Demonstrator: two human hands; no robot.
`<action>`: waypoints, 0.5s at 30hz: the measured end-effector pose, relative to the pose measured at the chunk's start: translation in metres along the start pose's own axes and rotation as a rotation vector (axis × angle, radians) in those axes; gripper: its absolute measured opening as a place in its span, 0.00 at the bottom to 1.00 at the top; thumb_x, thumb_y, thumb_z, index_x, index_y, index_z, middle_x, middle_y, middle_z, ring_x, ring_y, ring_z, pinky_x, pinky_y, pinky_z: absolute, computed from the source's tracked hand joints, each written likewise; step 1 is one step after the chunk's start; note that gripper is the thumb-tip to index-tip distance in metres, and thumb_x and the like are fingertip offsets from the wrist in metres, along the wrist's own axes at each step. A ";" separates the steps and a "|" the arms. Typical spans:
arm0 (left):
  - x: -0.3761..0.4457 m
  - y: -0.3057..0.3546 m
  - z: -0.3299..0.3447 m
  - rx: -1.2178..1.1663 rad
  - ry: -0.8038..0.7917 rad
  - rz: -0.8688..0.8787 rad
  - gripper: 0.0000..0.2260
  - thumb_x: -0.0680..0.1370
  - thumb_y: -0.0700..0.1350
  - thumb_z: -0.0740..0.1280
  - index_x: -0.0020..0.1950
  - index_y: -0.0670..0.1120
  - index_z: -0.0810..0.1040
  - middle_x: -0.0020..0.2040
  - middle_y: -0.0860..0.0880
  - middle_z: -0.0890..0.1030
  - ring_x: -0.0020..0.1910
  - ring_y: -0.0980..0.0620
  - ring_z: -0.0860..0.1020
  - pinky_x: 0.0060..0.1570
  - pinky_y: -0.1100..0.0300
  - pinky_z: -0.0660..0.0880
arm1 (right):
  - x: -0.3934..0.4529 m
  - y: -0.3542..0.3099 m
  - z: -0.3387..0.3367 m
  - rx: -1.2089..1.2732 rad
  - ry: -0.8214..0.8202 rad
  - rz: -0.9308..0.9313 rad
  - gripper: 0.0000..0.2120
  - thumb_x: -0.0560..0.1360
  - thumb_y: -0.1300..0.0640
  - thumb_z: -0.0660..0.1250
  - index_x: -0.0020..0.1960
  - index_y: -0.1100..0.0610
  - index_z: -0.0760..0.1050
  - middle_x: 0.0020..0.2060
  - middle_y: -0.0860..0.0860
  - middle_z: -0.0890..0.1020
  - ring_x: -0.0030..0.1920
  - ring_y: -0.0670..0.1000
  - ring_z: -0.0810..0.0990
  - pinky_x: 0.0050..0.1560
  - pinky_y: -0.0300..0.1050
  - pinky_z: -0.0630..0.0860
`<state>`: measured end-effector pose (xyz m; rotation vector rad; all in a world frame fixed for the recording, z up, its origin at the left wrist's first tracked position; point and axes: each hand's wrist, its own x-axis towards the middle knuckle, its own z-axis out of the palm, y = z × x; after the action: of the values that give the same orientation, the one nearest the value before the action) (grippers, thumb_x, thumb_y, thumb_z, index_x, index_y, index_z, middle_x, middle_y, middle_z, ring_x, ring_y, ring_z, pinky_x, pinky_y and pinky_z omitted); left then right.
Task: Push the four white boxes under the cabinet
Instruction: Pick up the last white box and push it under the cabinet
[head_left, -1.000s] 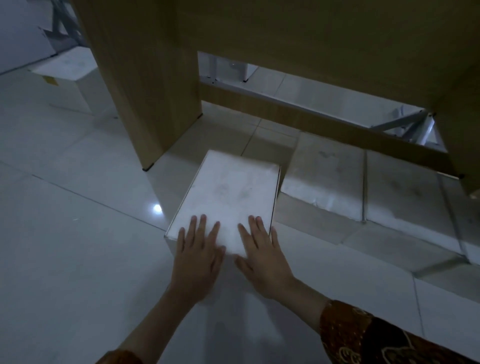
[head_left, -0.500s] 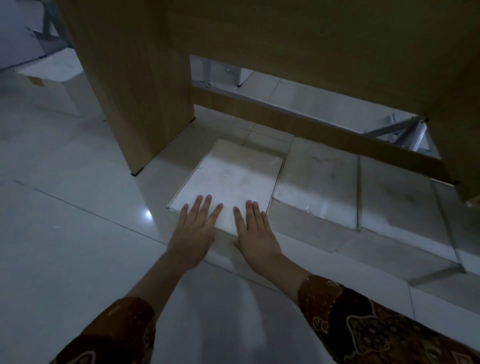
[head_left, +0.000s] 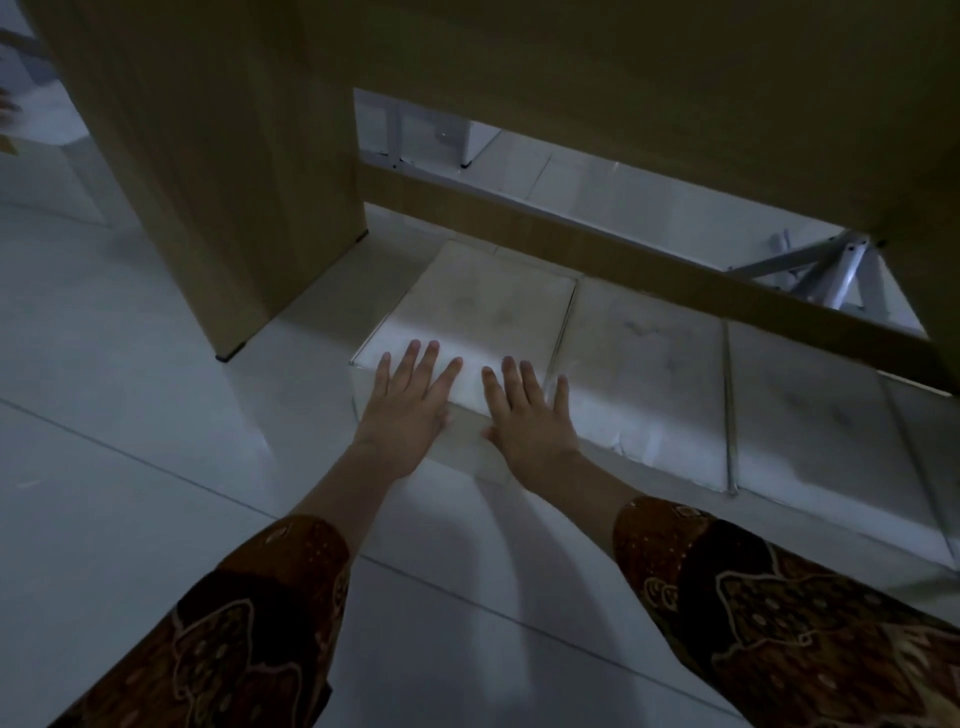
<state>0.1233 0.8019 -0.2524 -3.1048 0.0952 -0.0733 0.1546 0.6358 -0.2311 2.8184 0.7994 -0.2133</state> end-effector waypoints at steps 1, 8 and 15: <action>0.004 0.001 0.000 -0.002 0.005 0.000 0.28 0.82 0.53 0.50 0.78 0.50 0.42 0.79 0.43 0.44 0.78 0.43 0.42 0.75 0.43 0.41 | 0.003 0.002 -0.001 0.042 -0.008 0.004 0.33 0.81 0.47 0.50 0.76 0.55 0.33 0.76 0.57 0.36 0.76 0.58 0.37 0.73 0.66 0.43; 0.016 0.008 -0.009 0.004 -0.035 -0.024 0.28 0.82 0.52 0.51 0.78 0.48 0.41 0.79 0.42 0.42 0.78 0.42 0.42 0.76 0.43 0.42 | 0.000 0.008 0.006 0.133 0.024 0.053 0.38 0.80 0.60 0.58 0.75 0.53 0.31 0.76 0.55 0.34 0.76 0.57 0.35 0.75 0.60 0.46; 0.008 0.030 -0.024 -0.086 -0.219 -0.135 0.44 0.75 0.51 0.66 0.77 0.47 0.34 0.77 0.40 0.35 0.76 0.38 0.36 0.75 0.44 0.42 | -0.059 0.015 0.018 0.138 0.022 0.166 0.45 0.77 0.56 0.61 0.73 0.53 0.25 0.75 0.55 0.32 0.75 0.58 0.32 0.73 0.65 0.40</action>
<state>0.1284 0.7710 -0.2290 -3.1751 -0.1200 0.2742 0.1114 0.5897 -0.2349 3.0026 0.5710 -0.2201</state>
